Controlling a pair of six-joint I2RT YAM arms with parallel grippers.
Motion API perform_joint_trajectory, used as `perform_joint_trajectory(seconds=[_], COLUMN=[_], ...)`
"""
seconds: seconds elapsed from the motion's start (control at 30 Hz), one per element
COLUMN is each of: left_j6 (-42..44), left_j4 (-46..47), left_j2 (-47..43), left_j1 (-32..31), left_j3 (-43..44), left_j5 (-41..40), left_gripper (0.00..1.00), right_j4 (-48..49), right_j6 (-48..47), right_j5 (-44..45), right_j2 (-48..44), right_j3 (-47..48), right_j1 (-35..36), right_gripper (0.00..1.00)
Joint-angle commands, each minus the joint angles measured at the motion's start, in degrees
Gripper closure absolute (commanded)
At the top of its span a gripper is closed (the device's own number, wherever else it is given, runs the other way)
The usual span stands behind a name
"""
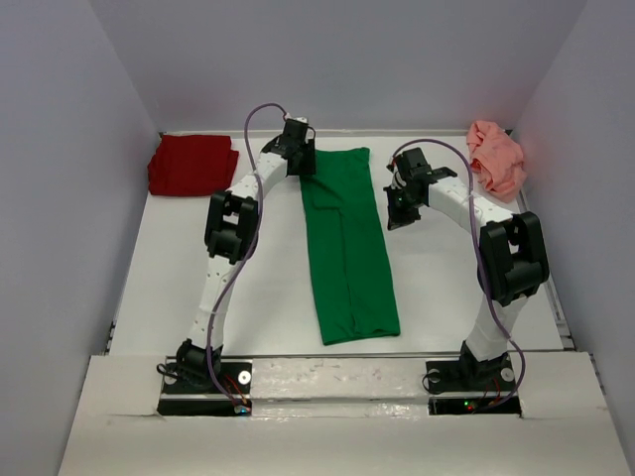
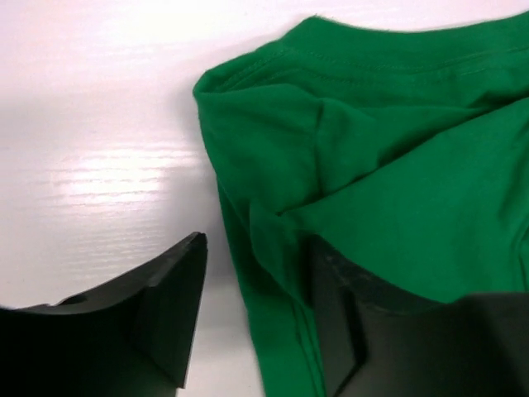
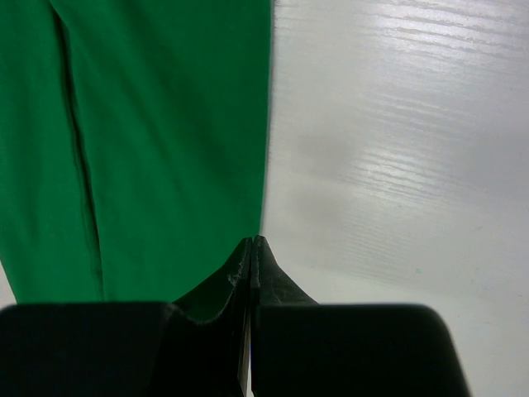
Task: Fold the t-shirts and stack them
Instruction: Fold the tshirt
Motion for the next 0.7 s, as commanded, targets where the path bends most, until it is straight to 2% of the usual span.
perform_joint_trajectory(seconds=[0.0, 0.13, 0.27, 0.3, 0.5, 0.67], left_j6=[-1.40, -3.25, -4.74, -5.35, -7.47, -7.20], left_j4=[0.71, 4.20, 5.72, 5.28, 5.54, -0.25], left_j2=[-3.85, -10.59, -18.08, -20.70, -30.65, -32.68], left_j1=[-0.17, -0.69, -2.18, -2.54, -4.47, -4.83], left_j3=[-3.06, -10.32, -14.91, -15.62, -22.82, -21.51], left_j5=[-2.00, -5.86, -11.04, -14.19, -21.59, -20.11], left_gripper=[0.26, 0.10, 0.07, 0.02, 0.01, 0.01], right_j4=[1.43, 1.95, 2.57, 2.74, 3.97, 3.01], right_j6=[-0.04, 0.40, 0.92, 1.10, 1.81, 2.50], right_j5=[-1.15, -0.63, 0.86, 1.22, 2.98, 1.93], right_j2=[-0.15, 0.02, -0.94, -1.81, -6.74, -9.29], right_j3=[1.78, 1.43, 0.38, 0.11, -2.17, -3.58], right_j1=[0.94, 1.47, 1.47, 1.47, 1.47, 1.47], right_gripper=[1.00, 1.00, 1.00, 1.00, 1.00, 1.00])
